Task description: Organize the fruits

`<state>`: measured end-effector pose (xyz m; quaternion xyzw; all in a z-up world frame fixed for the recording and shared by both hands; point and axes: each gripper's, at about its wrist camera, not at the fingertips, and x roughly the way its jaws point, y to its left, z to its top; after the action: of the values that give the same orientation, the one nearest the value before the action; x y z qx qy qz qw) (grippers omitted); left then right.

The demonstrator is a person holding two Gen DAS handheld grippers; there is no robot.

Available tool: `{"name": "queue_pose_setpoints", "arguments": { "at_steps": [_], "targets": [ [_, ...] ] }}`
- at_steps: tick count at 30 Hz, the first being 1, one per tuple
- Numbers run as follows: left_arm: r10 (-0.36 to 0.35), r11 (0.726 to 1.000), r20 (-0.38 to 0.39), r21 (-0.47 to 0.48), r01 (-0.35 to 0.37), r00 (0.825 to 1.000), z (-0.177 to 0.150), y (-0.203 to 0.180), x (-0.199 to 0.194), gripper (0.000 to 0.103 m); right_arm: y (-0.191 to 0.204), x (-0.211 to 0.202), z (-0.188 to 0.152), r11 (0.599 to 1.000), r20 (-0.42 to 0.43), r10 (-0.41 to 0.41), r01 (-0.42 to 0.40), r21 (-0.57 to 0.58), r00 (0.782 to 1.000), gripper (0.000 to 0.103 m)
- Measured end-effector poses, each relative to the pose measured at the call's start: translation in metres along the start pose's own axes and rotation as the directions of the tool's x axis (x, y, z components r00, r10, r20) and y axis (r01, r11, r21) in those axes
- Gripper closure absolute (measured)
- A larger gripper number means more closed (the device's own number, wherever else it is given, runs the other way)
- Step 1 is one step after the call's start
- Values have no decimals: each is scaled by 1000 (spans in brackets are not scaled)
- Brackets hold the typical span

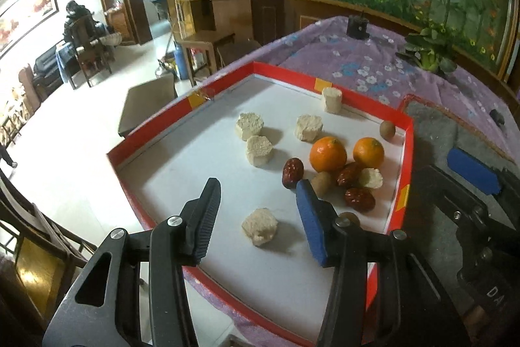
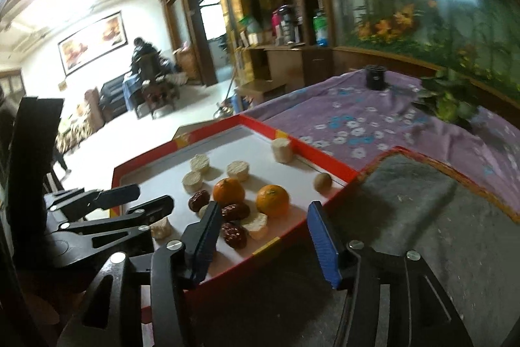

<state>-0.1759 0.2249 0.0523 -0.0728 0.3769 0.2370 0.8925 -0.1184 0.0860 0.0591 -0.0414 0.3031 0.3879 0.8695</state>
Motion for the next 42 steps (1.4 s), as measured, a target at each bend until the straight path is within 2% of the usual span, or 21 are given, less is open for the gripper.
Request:
{"name": "queue_pose_setpoints", "arguments": {
  "at_steps": [4, 15, 22, 34, 42],
  "targets": [
    [-10, 1000, -5, 9, 10, 1000, -4, -5, -10, 55, -9, -10, -8, 998, 1, 5, -5, 59, 1000, 47],
    [-17, 1000, 41, -1, 17, 999, -9, -4, -42, 55, 3, -28, -18, 999, 24, 5, -6, 42, 1000, 44],
    [-25, 1000, 38, -7, 25, 999, -11, -2, -44, 55, 8, -30, -17, 1000, 18, -9, 9, 23, 1000, 40],
    [-29, 999, 11, -25, 29, 1000, -9, -2, -38, 55, 5, -26, -14, 1000, 14, 3, -4, 25, 1000, 40],
    [20, 998, 42, -64, -17, 999, -5, 5, -36, 55, 5, -23, -12, 1000, 8, 13, -13, 13, 1000, 40]
  ]
}}
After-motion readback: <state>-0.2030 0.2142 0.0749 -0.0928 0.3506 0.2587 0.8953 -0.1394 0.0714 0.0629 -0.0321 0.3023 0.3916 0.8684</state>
